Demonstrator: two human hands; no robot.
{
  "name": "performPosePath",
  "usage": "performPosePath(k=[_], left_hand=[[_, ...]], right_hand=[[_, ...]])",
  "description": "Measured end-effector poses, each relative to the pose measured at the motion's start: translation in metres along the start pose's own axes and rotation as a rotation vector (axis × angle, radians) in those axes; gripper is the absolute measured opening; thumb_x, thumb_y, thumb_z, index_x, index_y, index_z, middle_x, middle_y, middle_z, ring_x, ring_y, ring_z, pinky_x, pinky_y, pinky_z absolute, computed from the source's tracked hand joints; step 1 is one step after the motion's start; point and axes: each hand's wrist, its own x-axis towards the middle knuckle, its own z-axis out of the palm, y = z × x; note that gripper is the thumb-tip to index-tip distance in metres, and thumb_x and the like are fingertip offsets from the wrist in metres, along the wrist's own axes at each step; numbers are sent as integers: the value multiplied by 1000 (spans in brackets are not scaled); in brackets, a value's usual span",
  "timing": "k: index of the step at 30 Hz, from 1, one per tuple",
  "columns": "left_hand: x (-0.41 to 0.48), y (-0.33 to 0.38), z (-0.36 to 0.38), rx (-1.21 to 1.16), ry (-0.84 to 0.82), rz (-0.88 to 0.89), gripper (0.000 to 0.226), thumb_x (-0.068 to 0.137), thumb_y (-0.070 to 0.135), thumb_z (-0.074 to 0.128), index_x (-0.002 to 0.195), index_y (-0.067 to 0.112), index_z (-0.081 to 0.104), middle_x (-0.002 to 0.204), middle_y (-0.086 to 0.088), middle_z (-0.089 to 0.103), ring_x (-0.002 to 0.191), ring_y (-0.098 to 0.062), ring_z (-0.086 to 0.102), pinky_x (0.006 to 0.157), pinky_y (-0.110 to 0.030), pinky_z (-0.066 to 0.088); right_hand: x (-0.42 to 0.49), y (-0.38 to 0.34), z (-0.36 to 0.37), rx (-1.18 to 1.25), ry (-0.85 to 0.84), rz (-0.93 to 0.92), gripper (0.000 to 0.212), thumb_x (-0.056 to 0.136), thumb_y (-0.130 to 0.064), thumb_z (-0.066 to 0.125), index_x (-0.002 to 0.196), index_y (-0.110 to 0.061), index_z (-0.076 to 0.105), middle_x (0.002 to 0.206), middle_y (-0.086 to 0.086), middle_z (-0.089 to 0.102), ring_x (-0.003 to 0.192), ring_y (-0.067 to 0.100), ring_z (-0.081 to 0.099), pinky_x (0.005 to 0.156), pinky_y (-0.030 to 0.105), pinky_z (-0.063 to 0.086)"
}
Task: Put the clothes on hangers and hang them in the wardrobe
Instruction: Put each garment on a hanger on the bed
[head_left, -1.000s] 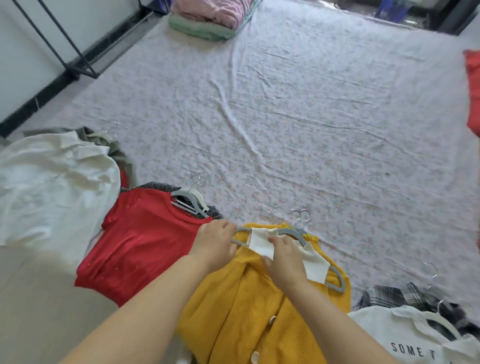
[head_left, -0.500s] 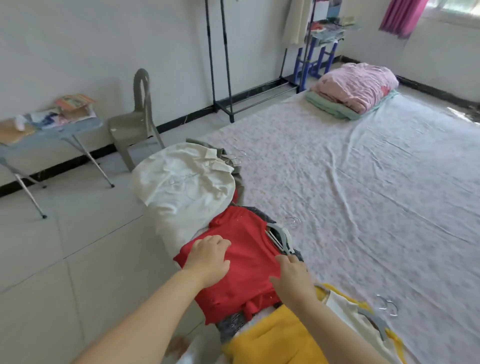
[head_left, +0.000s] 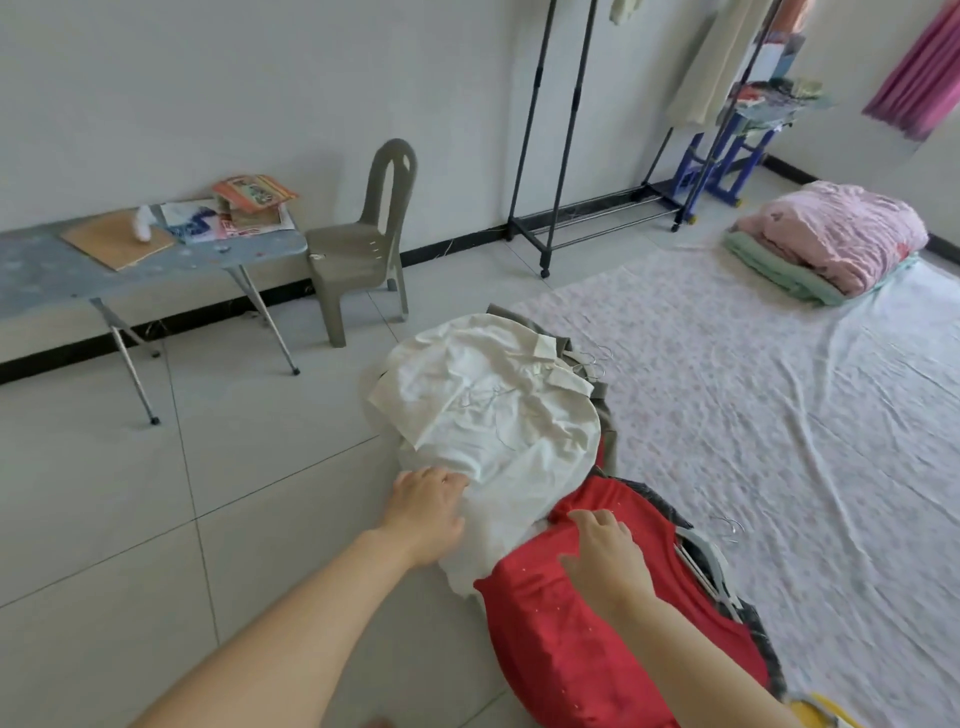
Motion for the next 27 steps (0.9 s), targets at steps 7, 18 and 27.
performPosePath(k=[7, 18, 27], left_hand=[[65, -57, -23, 19, -34, 54, 48, 89, 33, 45, 135, 21, 37, 136, 0, 41, 126, -20, 36, 105, -32, 23], [230, -104, -70, 78, -125, 96, 50, 88, 26, 42, 137, 22, 35, 137, 0, 40, 128, -21, 33, 107, -32, 18], [352, -108, -84, 122, -243, 302, 47, 91, 31, 40, 137, 21, 34, 136, 2, 39, 127, -18, 32, 107, -31, 18]], right_hand=[[65, -47, -1, 25, -7, 43, 51, 89, -27, 54, 137, -20, 37, 132, 1, 44, 122, 23, 40, 98, 31, 37], [225, -60, -22, 126, -76, 131, 51, 90, -29, 56, 136, -18, 37, 131, 3, 43, 122, 22, 41, 98, 30, 38], [315, -45, -50, 182, -43, 352, 49, 89, -29, 56, 134, -18, 39, 130, 4, 45, 120, 25, 43, 91, 31, 39]])
